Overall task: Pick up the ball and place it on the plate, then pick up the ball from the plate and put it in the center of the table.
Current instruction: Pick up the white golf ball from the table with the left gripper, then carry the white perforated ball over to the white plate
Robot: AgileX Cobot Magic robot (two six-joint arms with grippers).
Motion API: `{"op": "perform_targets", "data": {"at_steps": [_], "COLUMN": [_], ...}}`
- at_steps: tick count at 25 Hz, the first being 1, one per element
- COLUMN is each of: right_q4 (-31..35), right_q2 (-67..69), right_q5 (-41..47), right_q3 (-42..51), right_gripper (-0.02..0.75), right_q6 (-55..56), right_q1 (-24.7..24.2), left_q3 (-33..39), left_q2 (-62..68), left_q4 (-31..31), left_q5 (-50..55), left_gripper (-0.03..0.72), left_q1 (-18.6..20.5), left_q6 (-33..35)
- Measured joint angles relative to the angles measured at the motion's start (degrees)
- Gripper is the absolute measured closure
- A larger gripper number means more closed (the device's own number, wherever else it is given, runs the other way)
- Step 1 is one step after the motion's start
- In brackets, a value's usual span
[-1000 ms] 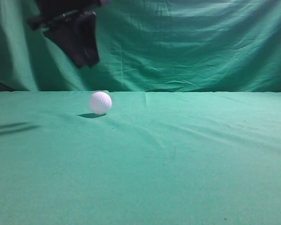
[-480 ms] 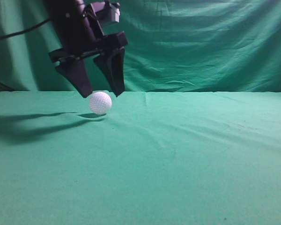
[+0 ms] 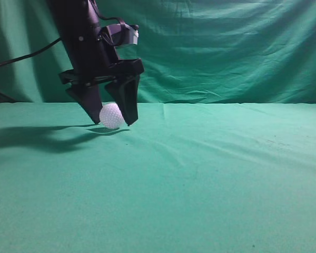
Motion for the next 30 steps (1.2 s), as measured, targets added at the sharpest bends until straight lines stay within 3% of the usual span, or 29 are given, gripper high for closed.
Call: {"op": "perform_targets", "data": {"at_steps": [3, 4, 11, 15, 19, 24, 30], "right_q4": [0.0, 0.0, 0.0, 0.0, 0.0, 0.0, 0.0], "right_q2": [0.0, 0.0, 0.0, 0.0, 0.0, 0.0, 0.0], "right_q5": [0.0, 0.0, 0.0, 0.0, 0.0, 0.0, 0.0], "right_q3": [0.0, 0.0, 0.0, 0.0, 0.0, 0.0, 0.0], "right_gripper": [0.738, 0.738, 0.738, 0.738, 0.738, 0.738, 0.738], "right_q6": [0.0, 0.0, 0.0, 0.0, 0.0, 0.0, 0.0], "right_q1": [0.0, 0.0, 0.0, 0.0, 0.0, 0.0, 0.0], "left_q3": [0.0, -0.2, -7.2, -12.4, -12.1, -6.2, 6.6], "left_q2": [0.0, 0.0, 0.0, -3.4, -10.2, -18.6, -26.0], "left_q4": [0.1, 0.2, 1.4, 6.0, 8.9, 6.9, 6.0], "left_q5": [0.0, 0.0, 9.8, 17.9, 23.0, 24.6, 21.4], "left_gripper": [0.381, 0.396, 0.384, 0.384, 0.384, 0.384, 0.384], "left_q1": [0.0, 0.0, 0.0, 0.0, 1.3, 9.2, 22.7], "left_q6": [0.0, 0.0, -0.5, -6.0, -9.3, -10.3, -11.7]}}
